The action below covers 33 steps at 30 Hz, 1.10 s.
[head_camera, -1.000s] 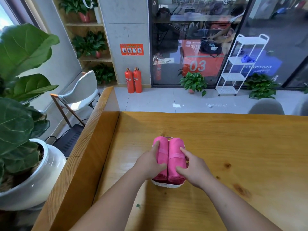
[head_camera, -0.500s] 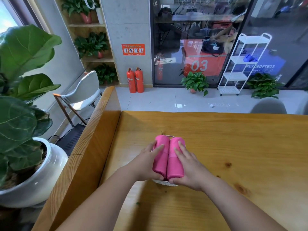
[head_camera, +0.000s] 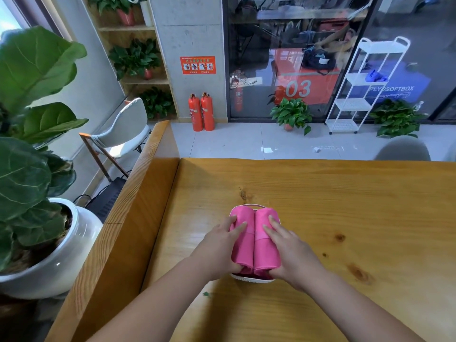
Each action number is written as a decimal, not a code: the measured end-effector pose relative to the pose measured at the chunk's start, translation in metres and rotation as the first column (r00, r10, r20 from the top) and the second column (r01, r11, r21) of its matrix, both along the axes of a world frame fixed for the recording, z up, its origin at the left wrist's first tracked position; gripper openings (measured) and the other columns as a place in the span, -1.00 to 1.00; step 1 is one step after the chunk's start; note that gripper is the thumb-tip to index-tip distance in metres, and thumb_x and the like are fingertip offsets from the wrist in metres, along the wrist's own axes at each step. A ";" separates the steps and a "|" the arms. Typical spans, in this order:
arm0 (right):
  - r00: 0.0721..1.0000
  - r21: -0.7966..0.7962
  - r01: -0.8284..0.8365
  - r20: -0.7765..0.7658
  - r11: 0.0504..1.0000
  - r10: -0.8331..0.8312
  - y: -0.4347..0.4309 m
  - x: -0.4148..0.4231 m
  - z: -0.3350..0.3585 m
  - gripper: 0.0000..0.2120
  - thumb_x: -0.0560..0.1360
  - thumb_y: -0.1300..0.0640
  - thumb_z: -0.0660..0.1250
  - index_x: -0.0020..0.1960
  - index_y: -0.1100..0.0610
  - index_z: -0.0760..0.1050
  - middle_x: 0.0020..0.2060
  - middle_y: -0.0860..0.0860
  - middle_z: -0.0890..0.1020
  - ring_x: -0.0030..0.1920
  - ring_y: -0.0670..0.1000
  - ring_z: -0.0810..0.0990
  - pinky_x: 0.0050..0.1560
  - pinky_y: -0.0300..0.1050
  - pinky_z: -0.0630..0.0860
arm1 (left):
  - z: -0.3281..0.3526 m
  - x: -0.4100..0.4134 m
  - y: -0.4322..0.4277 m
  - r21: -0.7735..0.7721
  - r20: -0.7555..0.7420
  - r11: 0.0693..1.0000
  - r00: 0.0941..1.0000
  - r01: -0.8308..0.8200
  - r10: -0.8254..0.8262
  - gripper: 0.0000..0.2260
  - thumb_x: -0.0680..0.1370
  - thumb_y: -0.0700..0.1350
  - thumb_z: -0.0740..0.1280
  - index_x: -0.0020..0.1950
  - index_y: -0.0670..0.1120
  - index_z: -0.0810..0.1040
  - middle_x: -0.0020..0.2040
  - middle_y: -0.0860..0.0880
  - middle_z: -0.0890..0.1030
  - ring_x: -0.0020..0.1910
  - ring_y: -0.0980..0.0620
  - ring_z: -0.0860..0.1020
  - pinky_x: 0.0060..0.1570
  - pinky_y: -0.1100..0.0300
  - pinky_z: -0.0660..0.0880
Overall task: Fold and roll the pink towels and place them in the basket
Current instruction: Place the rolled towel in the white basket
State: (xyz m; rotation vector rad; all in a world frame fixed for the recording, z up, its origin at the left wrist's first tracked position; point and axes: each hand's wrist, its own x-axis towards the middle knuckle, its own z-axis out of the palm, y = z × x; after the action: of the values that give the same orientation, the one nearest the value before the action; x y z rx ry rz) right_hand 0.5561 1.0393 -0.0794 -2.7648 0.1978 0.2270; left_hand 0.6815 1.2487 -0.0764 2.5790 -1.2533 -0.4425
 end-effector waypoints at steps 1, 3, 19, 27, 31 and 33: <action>1.000 -0.003 0.004 -0.012 1.000 -0.004 0.001 0.003 0.000 0.16 0.37 -0.27 0.57 0.73 -0.05 -0.06 0.71 -0.11 -0.12 0.59 0.03 0.23 0.51 -0.11 0.31 | -0.001 0.002 -0.002 0.015 0.002 1.000 1.000 0.000 0.000 0.03 0.38 0.25 0.55 0.73 0.09 0.10 0.69 -0.03 0.07 0.56 -0.10 0.31 0.51 0.03 0.35; 1.000 -0.017 0.002 -0.030 1.000 -0.003 0.000 0.008 0.001 0.17 0.36 -0.26 0.57 0.73 -0.05 -0.06 0.71 -0.10 -0.10 0.59 0.05 0.23 0.53 -0.09 0.30 | -0.001 0.006 -0.006 0.055 0.025 0.998 0.999 0.021 -0.022 0.02 0.39 0.26 0.54 0.73 0.07 0.10 0.68 -0.05 0.10 0.52 -0.13 0.35 0.48 0.01 0.38; 0.991 0.027 0.119 -0.063 0.993 -0.117 -0.015 0.047 -0.006 -0.33 0.67 -0.35 0.05 0.69 -0.25 -0.12 0.68 -0.09 0.02 0.62 0.11 0.15 0.55 0.15 0.29 | -0.001 0.024 -0.030 0.032 -0.007 0.998 0.999 -0.050 0.050 -0.37 0.70 0.32 0.08 0.72 0.23 -0.06 0.72 -0.01 0.02 0.63 -0.17 0.11 0.58 -0.06 0.15; 0.990 0.004 0.129 -0.052 0.992 -0.129 -0.014 0.052 -0.028 -0.35 0.69 -0.33 -0.02 0.69 -0.19 -0.14 0.68 0.00 0.01 0.64 0.10 0.07 0.59 0.12 0.23 | -0.036 0.035 -0.031 -0.022 -0.012 0.997 0.997 -0.080 0.080 -0.41 0.69 0.33 0.00 0.69 0.28 -0.08 0.69 -0.01 0.06 0.59 -0.15 0.10 0.60 -0.11 0.14; 0.992 -0.039 0.114 -0.056 0.993 -0.116 -0.015 0.058 -0.030 -0.34 0.69 -0.33 -0.03 0.69 -0.16 -0.15 0.66 0.00 0.02 0.63 0.11 0.09 0.55 0.15 0.28 | -0.041 0.045 -0.038 0.019 0.033 0.999 0.999 -0.040 0.040 -0.40 0.69 0.32 -0.03 0.70 0.22 -0.09 0.67 -0.08 0.12 0.58 -0.20 0.12 0.59 -0.15 0.13; 0.991 -0.049 0.117 -0.058 0.992 -0.119 -0.014 0.059 -0.027 -0.34 0.69 -0.33 -0.02 0.70 -0.17 -0.15 0.67 0.01 0.01 0.63 0.11 0.07 0.54 0.16 0.30 | -0.042 0.047 -0.039 0.021 0.037 0.999 0.999 -0.036 0.035 -0.39 0.69 0.33 -0.03 0.70 0.21 -0.10 0.67 -0.08 0.14 0.59 -0.22 0.13 0.58 -0.16 0.14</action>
State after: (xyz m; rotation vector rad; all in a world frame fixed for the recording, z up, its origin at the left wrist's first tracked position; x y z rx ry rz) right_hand 0.6152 1.0254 -0.1061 -2.7814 0.3858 0.2792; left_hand 0.7288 1.2094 -0.1179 2.6347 -1.2189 -0.4066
